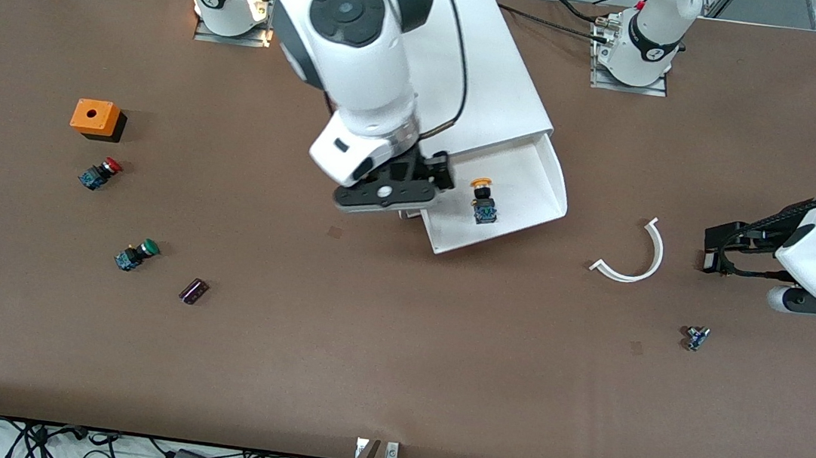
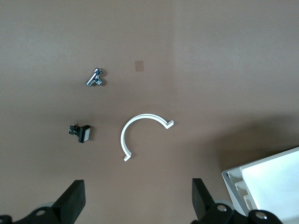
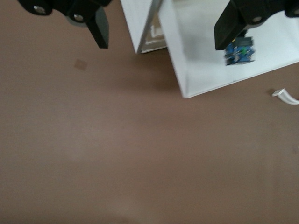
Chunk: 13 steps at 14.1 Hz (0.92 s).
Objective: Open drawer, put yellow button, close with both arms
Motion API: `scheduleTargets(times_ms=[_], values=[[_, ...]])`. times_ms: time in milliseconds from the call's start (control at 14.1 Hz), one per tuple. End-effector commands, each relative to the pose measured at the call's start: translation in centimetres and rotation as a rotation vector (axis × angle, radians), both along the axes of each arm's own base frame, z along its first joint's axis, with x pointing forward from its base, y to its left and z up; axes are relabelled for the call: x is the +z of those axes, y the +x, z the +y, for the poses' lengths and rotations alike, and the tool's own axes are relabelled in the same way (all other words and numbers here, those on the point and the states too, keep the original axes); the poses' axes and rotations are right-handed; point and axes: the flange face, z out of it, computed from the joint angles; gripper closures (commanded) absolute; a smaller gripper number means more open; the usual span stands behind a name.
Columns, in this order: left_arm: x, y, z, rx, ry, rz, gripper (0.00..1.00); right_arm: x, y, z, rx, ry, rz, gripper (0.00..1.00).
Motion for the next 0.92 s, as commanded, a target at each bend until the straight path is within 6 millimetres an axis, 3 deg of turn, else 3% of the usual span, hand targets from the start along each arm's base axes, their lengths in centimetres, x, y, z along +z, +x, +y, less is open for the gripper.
scheduleTargets(times_ms=[0,213,425,709,850], values=[[1.5,-0.8,0.1,0.013,-0.014,-0.013,0.0,-0.8,1.9,-3.2,-0.036,-0.063,0.014,0.0],[1.7,-0.9,-0.8,0.007,-0.068,-0.009,0.0,-1.4,4.9,-9.2,-0.021,-0.11,0.069,0.0],[0.4,-0.6,-3.3,0.018,-0.095,0.007,0.0,-1.3,7.9,-16.2,-0.096,-0.126,0.109,0.0],[-4.5,1.4,-11.7,0.125,-0.087,-0.036,0.0,0.3,10.6,-26.3,-0.142,-0.126,0.138,0.0],[-7.4,1.8,-14.2,0.17,-0.078,-0.033,0.0,1.2,11.3,-30.3,-0.197,-0.122,0.138,0.0]])
